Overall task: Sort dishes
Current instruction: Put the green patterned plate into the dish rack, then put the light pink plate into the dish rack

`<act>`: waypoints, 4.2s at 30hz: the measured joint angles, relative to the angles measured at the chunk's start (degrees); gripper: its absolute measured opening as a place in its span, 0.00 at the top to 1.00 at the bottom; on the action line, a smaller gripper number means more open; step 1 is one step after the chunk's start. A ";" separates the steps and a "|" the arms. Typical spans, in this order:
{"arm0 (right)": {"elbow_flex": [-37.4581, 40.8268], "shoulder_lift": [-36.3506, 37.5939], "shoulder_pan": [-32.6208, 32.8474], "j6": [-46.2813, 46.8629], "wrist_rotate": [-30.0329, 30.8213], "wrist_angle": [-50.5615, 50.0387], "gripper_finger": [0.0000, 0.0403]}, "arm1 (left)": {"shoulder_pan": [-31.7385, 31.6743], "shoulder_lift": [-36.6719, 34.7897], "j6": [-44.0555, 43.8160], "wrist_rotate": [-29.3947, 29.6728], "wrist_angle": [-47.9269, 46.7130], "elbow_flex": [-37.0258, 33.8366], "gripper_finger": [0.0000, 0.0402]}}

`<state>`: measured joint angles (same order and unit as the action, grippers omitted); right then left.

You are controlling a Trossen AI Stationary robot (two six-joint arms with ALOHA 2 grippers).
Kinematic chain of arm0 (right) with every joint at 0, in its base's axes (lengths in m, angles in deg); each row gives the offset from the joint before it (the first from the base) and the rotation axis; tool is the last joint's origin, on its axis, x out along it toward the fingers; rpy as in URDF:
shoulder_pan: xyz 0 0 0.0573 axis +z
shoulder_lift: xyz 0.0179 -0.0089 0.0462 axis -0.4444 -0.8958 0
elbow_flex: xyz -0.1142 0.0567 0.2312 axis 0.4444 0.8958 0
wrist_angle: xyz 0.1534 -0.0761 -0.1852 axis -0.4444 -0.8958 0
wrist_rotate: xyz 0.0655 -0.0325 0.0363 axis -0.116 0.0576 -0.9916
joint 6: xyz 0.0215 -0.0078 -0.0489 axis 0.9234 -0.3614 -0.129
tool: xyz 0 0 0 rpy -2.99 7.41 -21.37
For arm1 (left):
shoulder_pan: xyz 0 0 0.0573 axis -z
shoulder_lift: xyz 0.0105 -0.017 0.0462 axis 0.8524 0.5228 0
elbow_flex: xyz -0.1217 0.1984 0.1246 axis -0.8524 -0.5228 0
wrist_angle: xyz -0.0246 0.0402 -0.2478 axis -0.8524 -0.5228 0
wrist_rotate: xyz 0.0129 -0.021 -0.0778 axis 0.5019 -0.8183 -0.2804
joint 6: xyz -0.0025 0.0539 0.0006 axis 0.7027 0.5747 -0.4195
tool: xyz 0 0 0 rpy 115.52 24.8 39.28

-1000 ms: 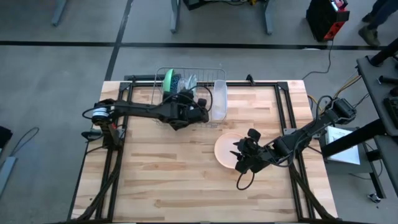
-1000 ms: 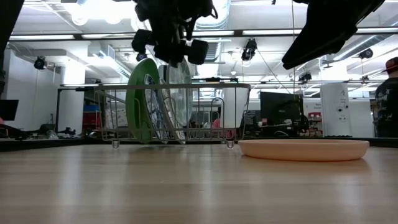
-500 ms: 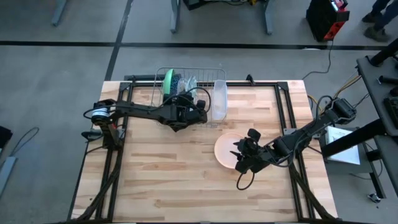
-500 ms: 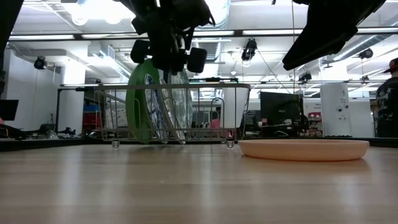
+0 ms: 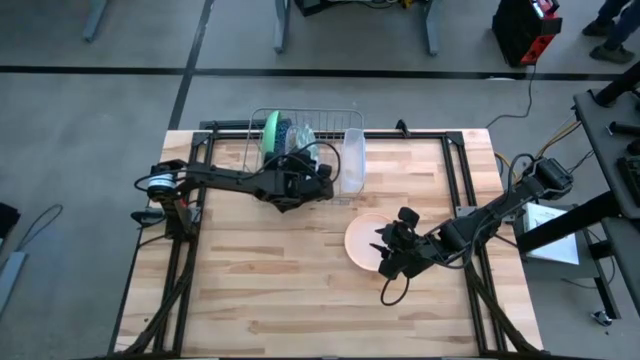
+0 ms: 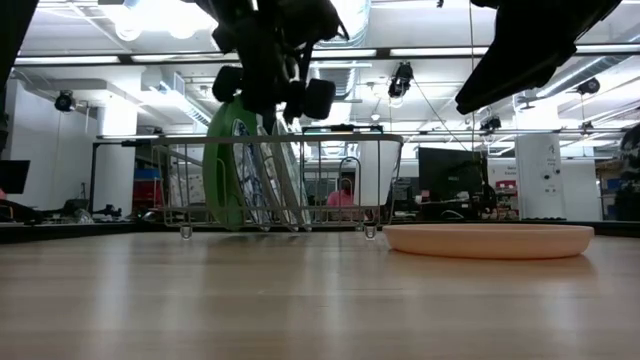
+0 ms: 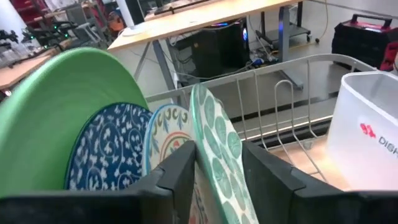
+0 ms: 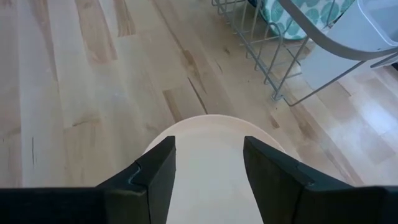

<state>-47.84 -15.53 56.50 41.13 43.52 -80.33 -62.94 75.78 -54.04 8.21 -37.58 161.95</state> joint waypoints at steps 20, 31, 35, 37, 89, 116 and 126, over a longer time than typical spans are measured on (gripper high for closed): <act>3.27 1.44 -2.52 26.50 -3.80 -23.68 0.55 | 17.86 0.22 29.10 -39.29 6.40 9.03 0.62; 10.65 2.58 -16.25 16.98 -20.82 -12.10 0.54 | 24.41 5.32 27.97 -36.96 34.08 -5.90 0.62; 13.25 2.56 -20.54 13.63 -21.99 -7.79 0.53 | 25.38 6.07 27.85 -36.96 34.02 -5.96 0.62; 14.13 2.54 -22.39 13.36 -22.20 -7.52 0.53 | 25.76 6.14 28.24 -36.96 33.81 -5.94 0.62; -28.32 -3.53 -55.54 -110.72 -66.68 25.79 1.00 | 38.92 -31.23 30.20 6.69 -2.15 -9.73 0.62; -34.18 -32.21 -64.74 -122.73 -75.12 28.84 0.99 | 39.03 -31.85 25.61 6.82 -2.17 -11.53 0.62; -34.18 -32.02 -64.96 -120.18 -72.96 27.17 0.82 | 39.00 -31.85 25.89 6.76 -2.61 -11.64 0.62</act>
<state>-82.02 -47.55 -8.46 -79.05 -29.44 -53.16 -23.94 43.94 -28.16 14.97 -40.19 150.31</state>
